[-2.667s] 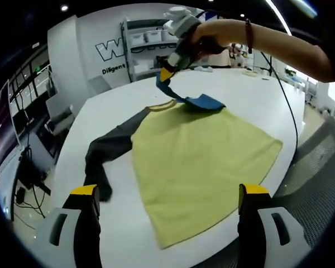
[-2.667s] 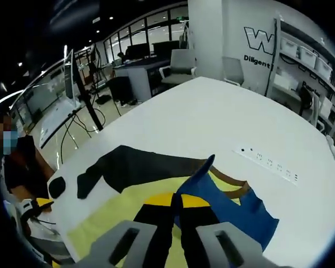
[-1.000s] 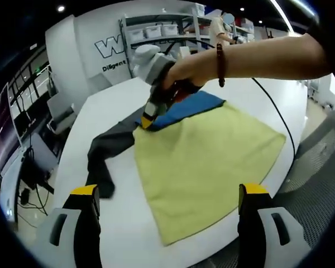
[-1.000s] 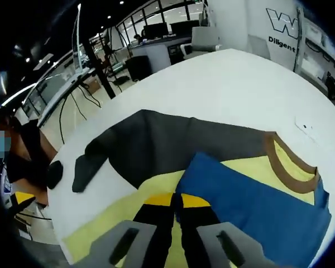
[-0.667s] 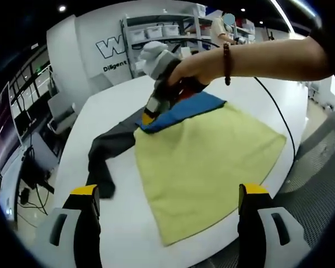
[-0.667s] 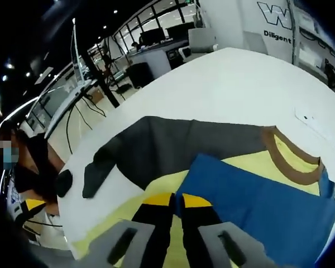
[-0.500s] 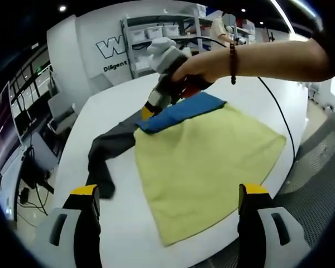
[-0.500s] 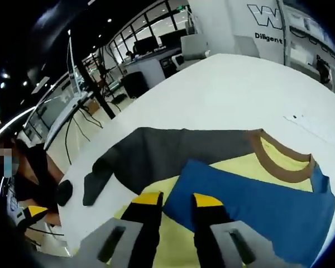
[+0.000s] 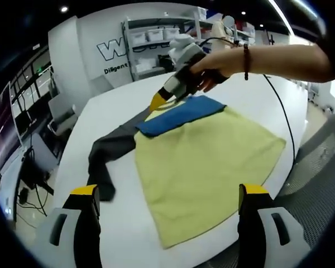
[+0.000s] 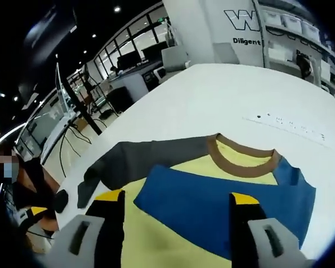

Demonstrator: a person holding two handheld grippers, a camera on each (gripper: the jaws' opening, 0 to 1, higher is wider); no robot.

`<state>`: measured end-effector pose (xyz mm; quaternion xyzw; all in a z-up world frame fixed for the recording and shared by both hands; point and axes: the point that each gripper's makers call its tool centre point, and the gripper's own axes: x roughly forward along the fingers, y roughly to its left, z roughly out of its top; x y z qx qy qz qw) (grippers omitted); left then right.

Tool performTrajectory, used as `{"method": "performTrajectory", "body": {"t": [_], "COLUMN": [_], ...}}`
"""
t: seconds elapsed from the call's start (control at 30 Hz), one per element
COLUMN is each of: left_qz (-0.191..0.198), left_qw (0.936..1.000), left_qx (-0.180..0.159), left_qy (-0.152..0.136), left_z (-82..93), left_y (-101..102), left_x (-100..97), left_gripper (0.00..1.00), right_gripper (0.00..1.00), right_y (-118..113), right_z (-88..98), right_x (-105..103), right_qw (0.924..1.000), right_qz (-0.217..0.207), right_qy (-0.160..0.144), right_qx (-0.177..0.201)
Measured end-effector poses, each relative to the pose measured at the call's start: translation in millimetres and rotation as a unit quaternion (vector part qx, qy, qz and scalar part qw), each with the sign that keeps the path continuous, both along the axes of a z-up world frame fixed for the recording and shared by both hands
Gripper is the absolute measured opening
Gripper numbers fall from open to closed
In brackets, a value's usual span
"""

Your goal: Fold the garment on the visible template until the final outline fits inside the template.

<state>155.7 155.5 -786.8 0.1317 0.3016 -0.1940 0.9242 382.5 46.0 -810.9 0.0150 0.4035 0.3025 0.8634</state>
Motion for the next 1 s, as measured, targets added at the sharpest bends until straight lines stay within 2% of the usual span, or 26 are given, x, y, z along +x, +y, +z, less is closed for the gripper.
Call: {"method": "performTrajectory", "body": {"t": [0.17, 0.3, 0.57, 0.7, 1.0], "left_qz": [-0.004, -0.007, -0.011, -0.010, -0.014], "left_qw": [1.0000, 1.0000, 0.9999, 0.9999, 0.9999], "left_qx": [-0.005, -0.005, -0.002, -0.002, 0.001], "left_qy": [0.000, 0.000, 0.002, 0.005, 0.007], "left_z": [0.2, 0.0, -1.2, -2.1, -2.9], "left_y": [-2, -4, -6, -5, -6], "left_x": [0.2, -0.3, -1.4, -1.7, -2.4], "left_gripper": [0.99, 0.99, 0.99, 0.99, 0.99], "right_gripper": [0.93, 0.99, 0.99, 0.96, 0.97], "right_y": [-19, -34, -66, -83, -118], "right_z": [-1.9, -1.3, -2.1, -8.2, -23.0], "right_x": [-1, -3, -8, -10, -16], "right_qw": [0.9999, 0.9995, 0.9987, 0.9980, 0.9958], "right_qz": [-0.013, -0.030, -0.049, -0.056, -0.080], "right_qy": [-0.002, 0.004, 0.005, 0.006, 0.022], "right_qx": [-0.010, -0.003, -0.013, -0.027, -0.040]}}
